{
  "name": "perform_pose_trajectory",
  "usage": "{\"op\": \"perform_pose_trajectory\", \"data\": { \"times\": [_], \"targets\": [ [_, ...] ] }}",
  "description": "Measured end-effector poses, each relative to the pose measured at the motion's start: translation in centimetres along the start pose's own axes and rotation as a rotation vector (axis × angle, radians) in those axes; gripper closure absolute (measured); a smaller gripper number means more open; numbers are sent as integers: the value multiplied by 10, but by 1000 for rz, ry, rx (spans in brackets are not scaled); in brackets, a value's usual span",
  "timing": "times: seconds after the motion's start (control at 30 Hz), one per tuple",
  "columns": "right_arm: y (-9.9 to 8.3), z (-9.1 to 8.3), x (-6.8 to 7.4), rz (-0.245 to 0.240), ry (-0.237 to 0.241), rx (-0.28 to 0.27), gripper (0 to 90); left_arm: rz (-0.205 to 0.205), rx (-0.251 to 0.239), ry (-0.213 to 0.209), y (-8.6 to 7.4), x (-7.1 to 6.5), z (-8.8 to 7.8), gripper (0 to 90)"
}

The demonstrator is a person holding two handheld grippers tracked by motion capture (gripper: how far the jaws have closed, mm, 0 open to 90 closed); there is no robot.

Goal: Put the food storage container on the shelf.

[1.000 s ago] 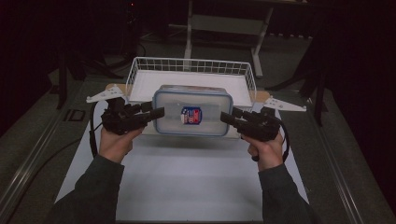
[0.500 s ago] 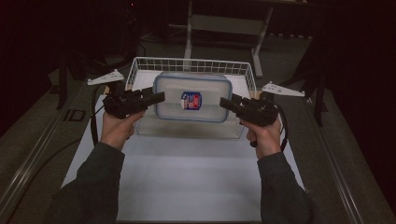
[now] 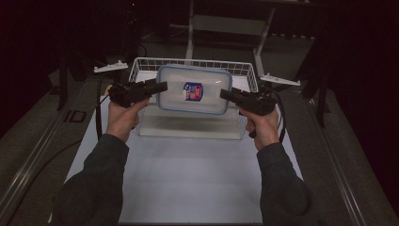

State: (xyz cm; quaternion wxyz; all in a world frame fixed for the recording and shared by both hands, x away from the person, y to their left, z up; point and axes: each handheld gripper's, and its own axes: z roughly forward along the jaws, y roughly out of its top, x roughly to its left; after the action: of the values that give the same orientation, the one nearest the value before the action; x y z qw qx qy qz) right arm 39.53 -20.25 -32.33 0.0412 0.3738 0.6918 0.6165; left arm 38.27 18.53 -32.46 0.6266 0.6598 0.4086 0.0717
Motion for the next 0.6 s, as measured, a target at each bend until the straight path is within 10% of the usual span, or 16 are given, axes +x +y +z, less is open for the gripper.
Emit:
{"op": "perform_pose_trajectory", "data": {
  "times": [0.6],
  "targets": [
    [12,16,-16,47,-26,17,519,-77,-33,25,0,19,15,486]
  ]
}}
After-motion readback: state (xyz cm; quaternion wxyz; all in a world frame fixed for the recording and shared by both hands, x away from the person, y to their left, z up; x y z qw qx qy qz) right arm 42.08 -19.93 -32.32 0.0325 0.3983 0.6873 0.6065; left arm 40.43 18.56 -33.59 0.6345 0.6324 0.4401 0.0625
